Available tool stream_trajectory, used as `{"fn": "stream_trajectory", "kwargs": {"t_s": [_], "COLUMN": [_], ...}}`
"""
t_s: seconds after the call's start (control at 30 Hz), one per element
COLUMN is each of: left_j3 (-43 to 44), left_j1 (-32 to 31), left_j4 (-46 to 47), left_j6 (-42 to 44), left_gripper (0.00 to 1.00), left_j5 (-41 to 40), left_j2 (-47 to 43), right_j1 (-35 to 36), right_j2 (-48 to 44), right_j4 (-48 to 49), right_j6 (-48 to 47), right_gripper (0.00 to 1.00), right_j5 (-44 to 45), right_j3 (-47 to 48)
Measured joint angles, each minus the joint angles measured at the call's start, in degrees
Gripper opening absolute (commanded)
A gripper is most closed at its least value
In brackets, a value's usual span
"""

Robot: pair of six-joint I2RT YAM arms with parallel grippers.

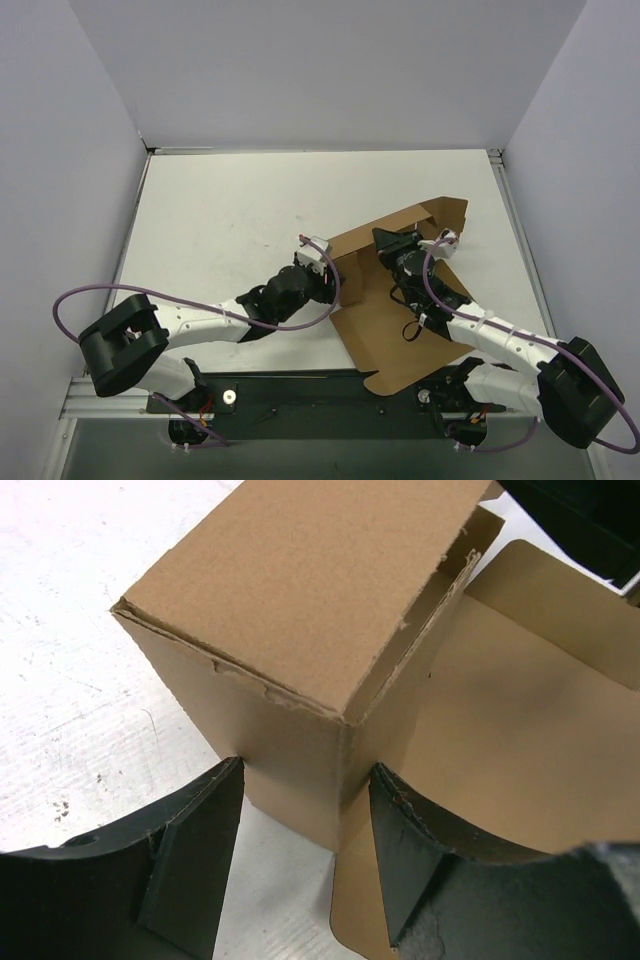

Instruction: Fold the paper box

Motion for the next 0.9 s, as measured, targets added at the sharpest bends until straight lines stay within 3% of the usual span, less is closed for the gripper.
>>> {"fn": "stream_trajectory", "kwargs": {"t_s": [0.5,0.9], "left_j3": [-3.0,-4.2], "left_j1": [-5.0,-6.5], "left_j4": [5.2,17.3], "left_j6": [3.4,7.2], "left_gripper": [0.60,0.56], "left_j5": [-11.0,-15.6], "left_j2": [2.6,9.0], "right_j1": [2.9,4.1], "right_j2": [-6.8,-7.8], "right_j4": [6.8,5.4], "right_j6": [-2.4,-1.9], "right_gripper": [0.04,0.04], "right_j5": [3.4,6.0], "right_j3": [-8.3,-8.5]}}
